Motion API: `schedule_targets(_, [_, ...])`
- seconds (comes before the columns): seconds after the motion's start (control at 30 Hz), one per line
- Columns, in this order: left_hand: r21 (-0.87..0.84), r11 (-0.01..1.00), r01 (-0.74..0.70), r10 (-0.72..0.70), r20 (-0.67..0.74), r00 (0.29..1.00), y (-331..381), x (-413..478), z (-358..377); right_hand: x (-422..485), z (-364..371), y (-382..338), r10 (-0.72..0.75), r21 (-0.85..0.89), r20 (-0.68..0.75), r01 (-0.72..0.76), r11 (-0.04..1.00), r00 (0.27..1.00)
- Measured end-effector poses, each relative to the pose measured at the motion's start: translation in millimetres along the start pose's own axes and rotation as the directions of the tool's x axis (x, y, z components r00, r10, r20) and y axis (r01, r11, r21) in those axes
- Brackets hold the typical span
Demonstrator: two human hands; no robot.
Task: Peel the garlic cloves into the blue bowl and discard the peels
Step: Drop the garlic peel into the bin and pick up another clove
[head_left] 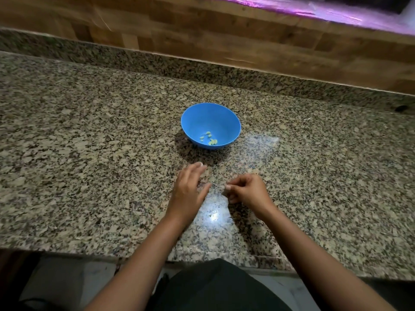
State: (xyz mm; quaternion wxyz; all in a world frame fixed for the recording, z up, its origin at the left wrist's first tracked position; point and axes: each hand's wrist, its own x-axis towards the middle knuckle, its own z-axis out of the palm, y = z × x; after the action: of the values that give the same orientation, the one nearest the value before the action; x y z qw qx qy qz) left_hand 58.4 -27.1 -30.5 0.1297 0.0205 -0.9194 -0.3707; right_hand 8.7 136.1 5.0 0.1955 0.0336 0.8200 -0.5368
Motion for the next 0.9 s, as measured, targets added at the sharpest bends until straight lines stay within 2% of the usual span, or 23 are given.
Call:
schedule_targets(0.07, [0.060, 0.993, -0.105, 0.101, 0.061, 0.993, 1.0, -12.9, 6.0, 0.3, -0.8, 1.4, 0.030, 0.000, 0.012, -0.030, 1.000, 0.999])
schedule_targets(0.17, [0.220, 0.959, -0.179, 0.114, 0.278, 0.954, 2.7, -17.4, 12.2, 2.9, 0.5, -1.7, 0.086, -0.067, 0.045, -0.083, 0.994, 0.995])
schedule_targets(0.27, [0.365, 0.902, -0.230, 0.095, 0.352, 0.931, 1.1, -14.5, 15.3, 8.2, 0.1, -18.7, 0.121, -0.276, 0.112, -0.086, 0.957, 0.986])
schedule_targets(0.33, [0.373, 0.898, -0.233, 0.089, 0.364, 0.927, 2.4, -13.7, 14.5, 14.2, 1.1, -35.7, 0.115, -0.534, 0.163, -0.011, 0.846, 0.980])
schedule_targets(0.4, [0.361, 0.903, -0.234, 0.093, 0.367, 0.925, 2.0, -14.5, 14.0, 17.4, 5.5, -47.6, 0.059, -0.737, 0.229, 0.133, 0.663, 0.972])
schedule_targets(0.43, [0.356, 0.904, -0.236, 0.097, 0.366, 0.926, 1.4, -14.9, 13.7, 17.4, 8.0, -48.8, 0.015, -0.792, 0.252, 0.197, 0.578, 0.968])
schedule_targets(0.47, [0.349, 0.907, -0.236, 0.102, 0.362, 0.927, 0.6, -15.0, 14.1, 16.7, 8.5, -45.6, -0.027, -0.810, 0.256, 0.230, 0.540, 0.966])
schedule_targets(0.5, [0.336, 0.913, -0.234, 0.108, 0.353, 0.929, 0.3, -14.6, 14.5, 15.1, 7.0, -39.6, -0.051, -0.794, 0.242, 0.229, 0.563, 0.969])
schedule_targets(0.53, [0.316, 0.920, -0.231, 0.117, 0.340, 0.933, -0.2, -14.6, 15.0, 12.3, 3.9, -31.9, -0.050, -0.728, 0.208, 0.189, 0.659, 0.977])
schedule_targets(0.6, [0.255, 0.942, -0.217, 0.138, 0.293, 0.946, -2.0, -15.9, 15.9, 4.6, -2.2, -16.6, 0.012, -0.423, 0.132, 0.045, 0.905, 0.991])
schedule_targets(0.63, [0.203, 0.960, -0.192, 0.134, 0.269, 0.954, -1.8, -15.6, 16.0, -0.6, -4.7, -11.9, 0.055, -0.212, 0.111, -0.031, 0.977, 0.992])
schedule_targets(0.67, [0.140, 0.979, -0.150, 0.112, 0.247, 0.962, -0.6, -14.1, 15.6, -5.3, -6.6, -8.8, 0.096, -0.003, 0.107, -0.096, 0.995, 0.990])
schedule_targets(0.7, [0.072, 0.993, -0.091, 0.072, 0.235, 0.969, 0.7, -11.2, 14.8, -8.6, -7.3, -7.3, 0.137, 0.177, 0.116, -0.157, 0.972, 0.984])
schedule_targets(0.77, [-0.095, 0.994, 0.055, -0.027, 0.270, 0.962, 8.8, -3.5, 8.8, -14.4, -6.7, -7.1, 0.199, 0.398, 0.177, -0.255, 0.881, 0.964])
schedule_targets(0.83, [-0.268, 0.953, 0.142, -0.046, 0.335, 0.941, 19.3, 4.9, 1.6, -19.8, -4.6, -10.7, 0.184, 0.514, 0.221, -0.274, 0.813, 0.958])
schedule_targets(0.9, [-0.341, 0.925, 0.170, -0.025, 0.392, 0.920, 29.3, 10.1, -4.9, -23.7, -2.0, -17.9, 0.143, 0.580, 0.215, -0.244, 0.778, 0.966])
